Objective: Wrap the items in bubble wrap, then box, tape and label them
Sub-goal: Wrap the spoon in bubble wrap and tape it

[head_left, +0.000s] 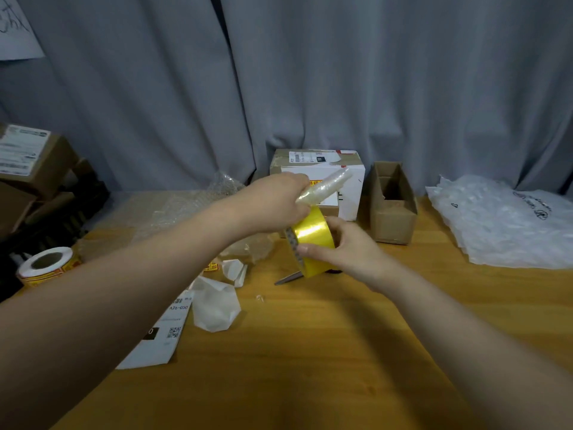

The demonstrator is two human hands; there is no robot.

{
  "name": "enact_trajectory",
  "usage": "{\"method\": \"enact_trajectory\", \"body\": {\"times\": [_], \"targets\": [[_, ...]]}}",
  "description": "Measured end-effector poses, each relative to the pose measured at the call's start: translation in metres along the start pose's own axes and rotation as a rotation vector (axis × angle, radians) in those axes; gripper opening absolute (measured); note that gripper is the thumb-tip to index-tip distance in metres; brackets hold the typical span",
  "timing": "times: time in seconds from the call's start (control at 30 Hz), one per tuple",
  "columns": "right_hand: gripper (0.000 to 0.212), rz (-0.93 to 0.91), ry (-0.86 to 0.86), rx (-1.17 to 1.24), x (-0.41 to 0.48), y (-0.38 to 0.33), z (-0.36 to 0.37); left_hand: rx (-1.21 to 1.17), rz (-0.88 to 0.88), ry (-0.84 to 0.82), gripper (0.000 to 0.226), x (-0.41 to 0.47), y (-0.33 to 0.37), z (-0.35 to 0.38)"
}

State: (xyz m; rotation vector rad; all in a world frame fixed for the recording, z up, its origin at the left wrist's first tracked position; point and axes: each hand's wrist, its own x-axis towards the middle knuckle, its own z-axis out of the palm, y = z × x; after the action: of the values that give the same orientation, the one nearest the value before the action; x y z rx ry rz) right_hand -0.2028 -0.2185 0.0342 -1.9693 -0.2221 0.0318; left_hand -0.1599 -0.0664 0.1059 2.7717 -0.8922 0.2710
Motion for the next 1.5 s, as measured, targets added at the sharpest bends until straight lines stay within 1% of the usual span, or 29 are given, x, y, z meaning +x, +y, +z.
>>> {"method": "enact_trajectory", "body": {"times": [0.03, 0.07, 0.13, 0.2, 0.33, 0.4, 0.53, 0.6, 0.67, 0.7, 0.73, 0.77, 0.83, 0.87, 0.9, 0.97, 1.0, 1.03, 1.07, 1.1, 1.17, 1.2, 1.27, 1.3, 1.37, 1.4, 1.43, 1.47, 1.5], "targets": [[0.028, -0.037, 0.024, -0.005, 0.0, -0.002, 0.002, 0.048, -0.026, -0.001, 0.011, 0.003, -0.002, 0.003], [0.029, -0.054, 0.02, -0.02, -0.001, -0.003, 0.003, 0.078, -0.065, 0.007, 0.01, 0.006, -0.007, 0.006], [0.038, -0.077, -0.065, -0.079, -0.003, -0.001, 0.003, 0.101, -0.168, 0.048, 0.015, 0.008, -0.025, 0.007], [0.043, -0.106, -0.151, -0.13, -0.007, 0.003, 0.005, 0.09, -0.227, 0.098, 0.012, 0.007, -0.043, 0.005], [0.038, -0.032, -0.237, 0.009, -0.011, 0.011, 0.01, 0.045, -0.106, 0.046, 0.019, 0.003, -0.039, 0.008], [0.032, 0.003, -0.28, -0.062, -0.009, 0.017, 0.012, -0.006, -0.085, -0.044, 0.024, 0.002, -0.031, 0.01], [0.026, 0.037, -0.313, -0.138, -0.006, 0.028, 0.014, -0.224, -0.17, -0.232, 0.041, 0.002, -0.03, 0.012], [0.034, 0.042, -0.364, -0.19, -0.008, 0.027, 0.012, -0.3, -0.14, -0.227, 0.036, -0.001, -0.029, 0.012], [0.04, 0.029, -0.41, -0.344, -0.013, 0.017, 0.007, -0.211, -0.057, -0.179, 0.031, -0.003, -0.028, 0.011], [0.044, 0.0, -0.383, -0.403, -0.013, 0.01, 0.004, -0.132, -0.012, -0.153, 0.027, -0.004, -0.026, 0.011], [0.049, -0.058, -0.292, -0.416, -0.013, 0.001, 0.001, -0.06, 0.029, -0.13, 0.021, -0.005, -0.024, 0.012], [0.05, -0.12, -0.141, -0.357, -0.013, -0.009, -0.001, -0.01, 0.067, -0.115, 0.018, -0.006, -0.022, 0.014], [0.047, -0.27, 0.214, -0.103, -0.012, -0.025, -0.01, 0.033, 0.116, -0.078, 0.02, -0.007, -0.015, 0.017], [0.049, -0.342, 0.343, 0.036, -0.01, -0.029, -0.016, 0.031, 0.134, -0.045, 0.023, -0.008, -0.013, 0.018], [0.053, -0.377, 0.428, 0.165, -0.009, -0.03, -0.021, 0.044, 0.161, -0.001, 0.025, -0.008, -0.013, 0.018], [0.049, -0.33, 0.523, 0.361, -0.005, -0.021, -0.028, 0.132, 0.269, 0.164, 0.021, -0.008, -0.016, 0.018], [0.042, -0.275, 0.546, 0.381, -0.001, -0.014, -0.029, 0.175, 0.334, 0.251, 0.018, -0.008, -0.018, 0.019], [0.032, -0.241, 0.538, 0.343, 0.001, -0.008, -0.03, 0.185, 0.383, 0.294, 0.017, -0.008, -0.021, 0.019], [0.023, -0.239, 0.486, 0.246, 0.004, -0.001, -0.032, 0.154, 0.414, 0.297, 0.017, -0.009, -0.022, 0.02], [0.026, -0.264, 0.395, 0.104, 0.006, 0.004, -0.034, 0.098, 0.415, 0.273, 0.019, -0.01, -0.022, 0.022], [0.056, -0.355, 0.162, -0.259, 0.011, 0.008, -0.042, -0.041, 0.377, 0.203, 0.024, -0.013, -0.022, 0.027], [0.063, -0.367, 0.051, -0.419, 0.014, 0.006, -0.044, -0.142, 0.363, 0.189, 0.025, -0.014, -0.024, 0.028], [0.062, -0.385, -0.095, -0.572, 0.019, -0.003, -0.043, -0.374, 0.349, 0.159, 0.024, -0.017, -0.027, 0.03], [0.056, -0.398, -0.126, -0.586, 0.022, -0.006, -0.043, -0.456, 0.346, 0.157, 0.022, -0.018, -0.028, 0.032], [0.032, -0.437, -0.119, -0.58, 0.024, -0.012, -0.041, -0.617, 0.301, 0.208, 0.023, -0.019, -0.027, 0.038], [0.022, -0.44, -0.093, -0.576, 0.024, -0.014, -0.04, -0.762, 0.216, 0.239, 0.026, -0.021, -0.026, 0.042], [0.018, -0.423, -0.059, -0.573, 0.023, -0.013, -0.039, -0.937, 0.094, 0.271, 0.028, -0.026, -0.023, 0.045], [0.017, -0.392, -0.014, -0.572, 0.023, -0.011, -0.039, -1.083, -0.044, 0.301, 0.026, -0.031, -0.021, 0.05], [0.016, -0.359, 0.036, -0.575, 0.023, -0.008, -0.038, -1.161, -0.185, 0.328, 0.018, -0.037, -0.018, 0.056]]}}
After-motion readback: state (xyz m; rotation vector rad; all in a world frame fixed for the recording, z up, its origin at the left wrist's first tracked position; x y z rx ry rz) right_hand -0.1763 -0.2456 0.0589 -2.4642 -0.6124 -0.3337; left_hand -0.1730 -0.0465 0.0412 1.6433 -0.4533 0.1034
